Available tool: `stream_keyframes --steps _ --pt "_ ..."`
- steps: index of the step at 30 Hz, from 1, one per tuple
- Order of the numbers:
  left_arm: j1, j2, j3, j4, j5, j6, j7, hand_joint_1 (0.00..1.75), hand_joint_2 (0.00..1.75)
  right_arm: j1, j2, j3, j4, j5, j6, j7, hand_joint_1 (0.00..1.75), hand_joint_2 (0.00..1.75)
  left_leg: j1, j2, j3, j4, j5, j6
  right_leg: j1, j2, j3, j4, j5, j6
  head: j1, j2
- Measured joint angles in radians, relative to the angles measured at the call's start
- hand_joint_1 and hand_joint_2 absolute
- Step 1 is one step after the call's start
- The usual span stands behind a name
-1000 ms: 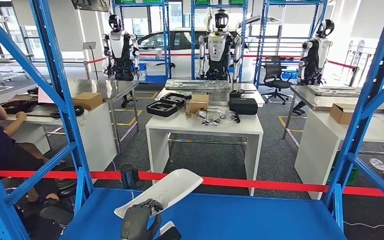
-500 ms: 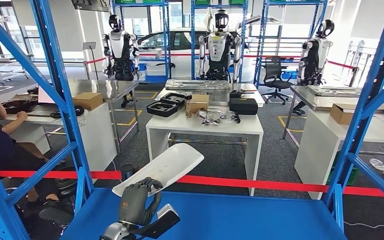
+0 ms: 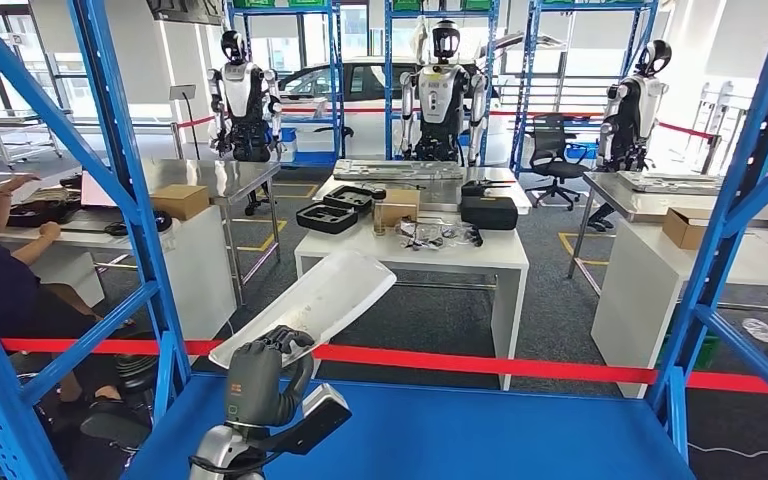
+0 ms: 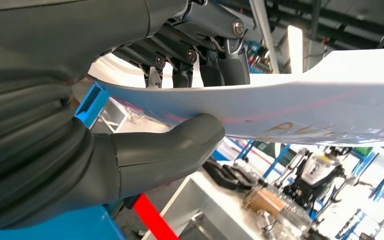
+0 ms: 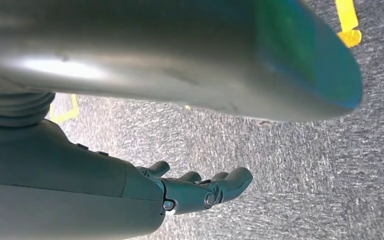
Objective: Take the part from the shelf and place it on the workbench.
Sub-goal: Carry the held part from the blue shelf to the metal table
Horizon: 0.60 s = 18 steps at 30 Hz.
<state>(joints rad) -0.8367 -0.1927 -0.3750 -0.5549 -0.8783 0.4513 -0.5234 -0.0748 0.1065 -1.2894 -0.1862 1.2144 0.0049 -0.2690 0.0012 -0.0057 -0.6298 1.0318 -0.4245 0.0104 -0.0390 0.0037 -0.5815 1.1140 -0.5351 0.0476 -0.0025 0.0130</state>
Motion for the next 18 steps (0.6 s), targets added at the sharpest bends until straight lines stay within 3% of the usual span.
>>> stream_keyframes --steps 2,5,6,8,10,11,14,18 --pt "-0.007 0.001 -0.004 -0.005 -0.01 0.0 0.007 1.59 1.75 -0.003 0.003 -0.006 0.001 -0.008 -0.001 -0.015 0.0 0.0 -0.002 -0.004 -0.011 0.012 0.003 -0.016 0.001 0.007 0.018 -0.047 0.013 -0.013 0.0 0.0" --pt "-0.027 0.007 -0.014 -0.011 -0.019 -0.01 0.025 1.59 1.75 -0.01 0.008 -0.012 0.002 -0.015 0.0 -0.057 0.0 0.0 -0.002 -0.007 -0.024 0.017 0.01 -0.036 0.002 0.01 -0.002 -0.042 0.022 -0.047 -0.003 0.0" --pt "-0.034 0.011 -0.016 -0.014 -0.019 -0.015 0.03 1.59 1.75 -0.012 0.009 -0.012 0.002 -0.015 0.0 -0.068 0.0 0.0 -0.001 -0.006 -0.033 0.031 -0.005 -0.042 0.002 0.009 -0.009 -0.043 0.029 -0.056 -0.004 0.0" --pt "-0.046 0.018 -0.018 -0.019 -0.019 -0.026 0.034 1.59 1.75 -0.014 0.011 -0.013 0.002 -0.013 0.004 -0.076 0.0 0.0 0.002 -0.002 -0.064 0.113 -0.075 -0.051 0.003 0.007 -0.024 -0.044 0.043 -0.071 -0.006 0.0" --pt "-0.049 0.026 -0.019 -0.023 -0.018 -0.037 0.036 1.59 1.75 -0.014 0.014 -0.013 0.002 -0.009 0.012 -0.07 0.0 0.0 0.002 -0.001 -0.098 0.237 -0.15 -0.055 0.007 0.005 -0.042 -0.044 0.057 -0.076 -0.007 0.0" --pt "-0.049 0.031 -0.019 -0.024 -0.017 -0.04 0.037 1.59 1.75 -0.014 0.017 -0.013 0.002 -0.006 0.018 -0.063 0.0 0.0 0.002 -0.001 -0.101 0.275 -0.166 -0.054 0.01 0.005 -0.052 -0.044 0.065 -0.078 -0.007 0.0" --pt "-0.046 0.038 -0.021 -0.023 -0.017 -0.042 0.038 1.59 1.75 -0.014 0.025 -0.013 0.002 0.001 0.028 -0.048 0.0 0.0 0.001 -0.001 -0.079 0.283 -0.158 -0.048 0.016 0.005 -0.071 -0.044 0.079 -0.08 -0.007 0.0" --pt "-0.046 0.039 -0.021 -0.023 -0.017 -0.042 0.038 1.59 1.75 -0.014 0.025 -0.013 0.002 0.001 0.029 -0.048 0.0 0.0 0.0 -0.001 -0.076 0.28 -0.156 -0.047 0.016 0.005 -0.071 -0.044 0.08 -0.08 -0.007 0.0"
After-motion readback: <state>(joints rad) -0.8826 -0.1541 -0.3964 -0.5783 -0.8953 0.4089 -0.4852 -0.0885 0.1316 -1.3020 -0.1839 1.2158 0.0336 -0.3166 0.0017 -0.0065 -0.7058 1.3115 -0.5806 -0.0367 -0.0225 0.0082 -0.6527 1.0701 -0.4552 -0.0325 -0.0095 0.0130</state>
